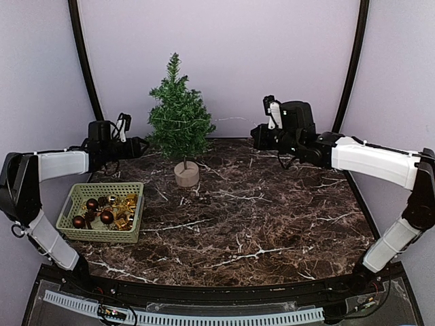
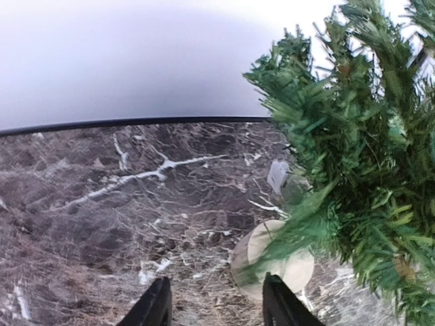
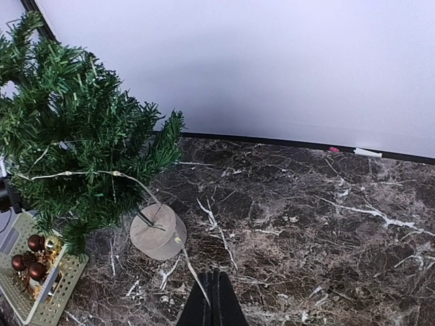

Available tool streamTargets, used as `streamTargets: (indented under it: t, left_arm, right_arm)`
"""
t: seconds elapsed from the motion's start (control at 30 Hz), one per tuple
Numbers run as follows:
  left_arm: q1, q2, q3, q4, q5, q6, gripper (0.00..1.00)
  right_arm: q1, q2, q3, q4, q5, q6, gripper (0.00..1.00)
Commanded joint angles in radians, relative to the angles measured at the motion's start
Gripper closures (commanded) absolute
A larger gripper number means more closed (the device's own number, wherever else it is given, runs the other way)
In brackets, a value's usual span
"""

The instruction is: Decorate the small christmas tree

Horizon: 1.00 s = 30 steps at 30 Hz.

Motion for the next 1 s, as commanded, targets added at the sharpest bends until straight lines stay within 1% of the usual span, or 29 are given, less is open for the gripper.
streamTargets:
  t: [0.0, 0.03, 0.13, 0.23, 0.3, 0.4, 0.53, 0.73, 0.8, 0.87, 0.9, 0.93, 0.97]
  left_arm:
    - [0.0, -0.187, -0.043, -0.049, -0.08, 0.013, 0.39]
    - [-0.002, -0.233, -0.064, -0.065, -0.092, 0.007, 0.34]
    - [-0.021, -0.326, -0.134, -0.113, -0.099, -0.045, 0.28]
    - [-0.098, -0.412, -0.193, -0.115, -0.1, -0.115, 0.24]
    - [-0.156, -0.435, -0.229, -0.097, -0.104, -0.162, 0.21]
    - [-0.242, -0.427, -0.268, -0.037, -0.086, -0.229, 0.16]
    - [-0.306, -0.338, -0.253, 0.043, -0.066, -0.287, 0.12]
    - [-0.334, -0.227, -0.187, 0.065, -0.107, -0.285, 0.09]
    - [-0.334, -0.218, -0.177, 0.066, -0.142, -0.278, 0.12]
    - [-0.334, -0.215, -0.17, 0.072, -0.171, -0.271, 0.22]
    - [-0.334, -0.215, -0.165, 0.076, -0.178, -0.27, 0.32]
    - [-0.334, -0.213, -0.164, 0.079, -0.189, -0.27, 0.37]
    - [-0.334, -0.213, -0.163, 0.085, -0.195, -0.269, 0.44]
  right_arm:
    - [0.001, 0.052, 0.043, 0.036, 0.035, 0.018, 1.0]
    - [-0.001, 0.06, 0.046, 0.038, 0.033, 0.022, 1.0]
    - [-0.004, 0.078, 0.05, 0.054, 0.021, 0.037, 1.0]
    - [-0.007, 0.092, 0.053, 0.059, 0.015, 0.051, 1.0]
    - [-0.007, 0.097, 0.051, 0.059, 0.011, 0.06, 1.0]
    - [-0.007, 0.094, 0.043, 0.059, 0.007, 0.068, 1.0]
    - [-0.007, 0.077, 0.027, 0.059, 0.012, 0.074, 1.0]
    - [-0.009, 0.058, 0.008, 0.051, 0.026, 0.071, 1.0]
    - [-0.009, 0.055, 0.003, 0.046, 0.031, 0.069, 1.0]
    - [-0.009, 0.054, 0.0, 0.044, 0.033, 0.069, 1.0]
    - [-0.009, 0.054, 0.0, 0.044, 0.035, 0.07, 1.0]
    - [-0.009, 0.055, 0.001, 0.043, 0.034, 0.068, 1.0]
    - [-0.01, 0.056, 0.003, 0.042, 0.034, 0.068, 1.0]
